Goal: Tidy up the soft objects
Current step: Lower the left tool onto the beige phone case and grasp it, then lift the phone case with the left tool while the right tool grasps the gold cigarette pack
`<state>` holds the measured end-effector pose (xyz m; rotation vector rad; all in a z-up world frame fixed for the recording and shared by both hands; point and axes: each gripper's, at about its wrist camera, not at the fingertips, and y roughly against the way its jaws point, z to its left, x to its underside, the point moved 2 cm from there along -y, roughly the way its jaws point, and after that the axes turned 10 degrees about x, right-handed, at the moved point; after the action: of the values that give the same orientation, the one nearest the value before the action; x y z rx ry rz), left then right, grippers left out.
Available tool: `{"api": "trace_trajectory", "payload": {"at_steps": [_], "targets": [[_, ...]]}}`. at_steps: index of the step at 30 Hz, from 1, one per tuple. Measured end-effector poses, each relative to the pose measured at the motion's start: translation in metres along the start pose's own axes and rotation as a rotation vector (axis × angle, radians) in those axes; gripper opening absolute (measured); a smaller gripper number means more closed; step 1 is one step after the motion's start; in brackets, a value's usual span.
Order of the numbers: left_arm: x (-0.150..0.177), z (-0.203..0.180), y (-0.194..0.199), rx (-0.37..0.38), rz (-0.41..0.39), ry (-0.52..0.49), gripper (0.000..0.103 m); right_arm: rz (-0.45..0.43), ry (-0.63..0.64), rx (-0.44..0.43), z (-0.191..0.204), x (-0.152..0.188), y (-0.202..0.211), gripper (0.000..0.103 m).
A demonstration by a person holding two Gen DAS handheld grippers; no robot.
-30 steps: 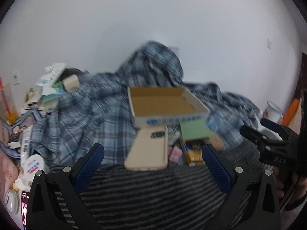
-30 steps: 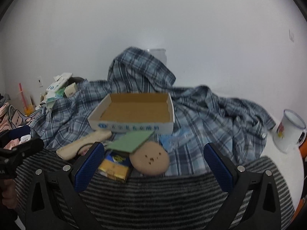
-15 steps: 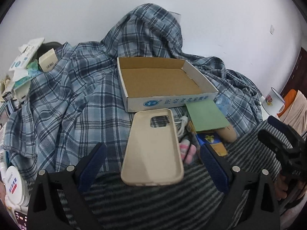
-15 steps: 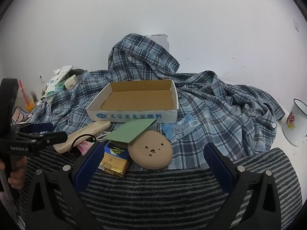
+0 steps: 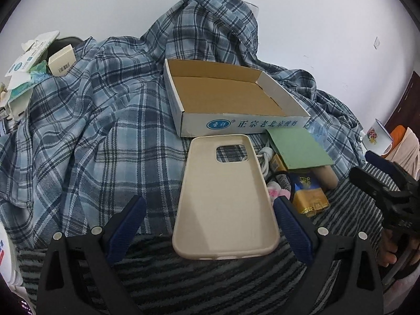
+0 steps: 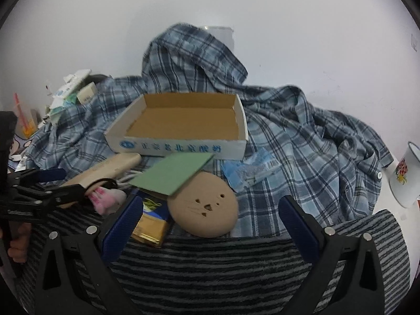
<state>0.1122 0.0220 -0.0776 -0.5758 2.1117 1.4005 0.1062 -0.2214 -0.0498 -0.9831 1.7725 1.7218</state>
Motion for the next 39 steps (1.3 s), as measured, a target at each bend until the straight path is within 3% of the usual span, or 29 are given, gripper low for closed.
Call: {"api": "trace_trajectory", "payload": {"at_steps": [5, 10, 20, 25, 31, 39], "targets": [[0.001, 0.005, -0.001, 0.039, 0.000, 0.031, 0.094, 0.094, -0.016, -0.074, -0.006, -0.002, -0.025, 0.094], [0.002, 0.006, -0.005, 0.082, 0.015, 0.046, 0.087, 0.207, -0.083, -0.157, -0.007, -0.002, -0.052, 0.093], [0.004, 0.006, -0.019, 0.091, 0.082, 0.048, 0.077, 0.256, -0.113, -0.200, -0.008, 0.001, -0.078, 0.093], [0.004, 0.006, -0.021, 0.102, 0.086, 0.050, 0.075, 0.231, -0.113, -0.202, -0.009, 0.000, -0.074, 0.093], [0.003, 0.002, -0.010, 0.087, 0.035, 0.022, 0.075, 0.215, -0.103, -0.190, -0.009, -0.002, -0.065, 0.093], [0.008, -0.028, 0.030, 0.000, -0.084, -0.128, 0.074, 0.143, -0.066, -0.173, -0.015, -0.002, -0.026, 0.093]]}}
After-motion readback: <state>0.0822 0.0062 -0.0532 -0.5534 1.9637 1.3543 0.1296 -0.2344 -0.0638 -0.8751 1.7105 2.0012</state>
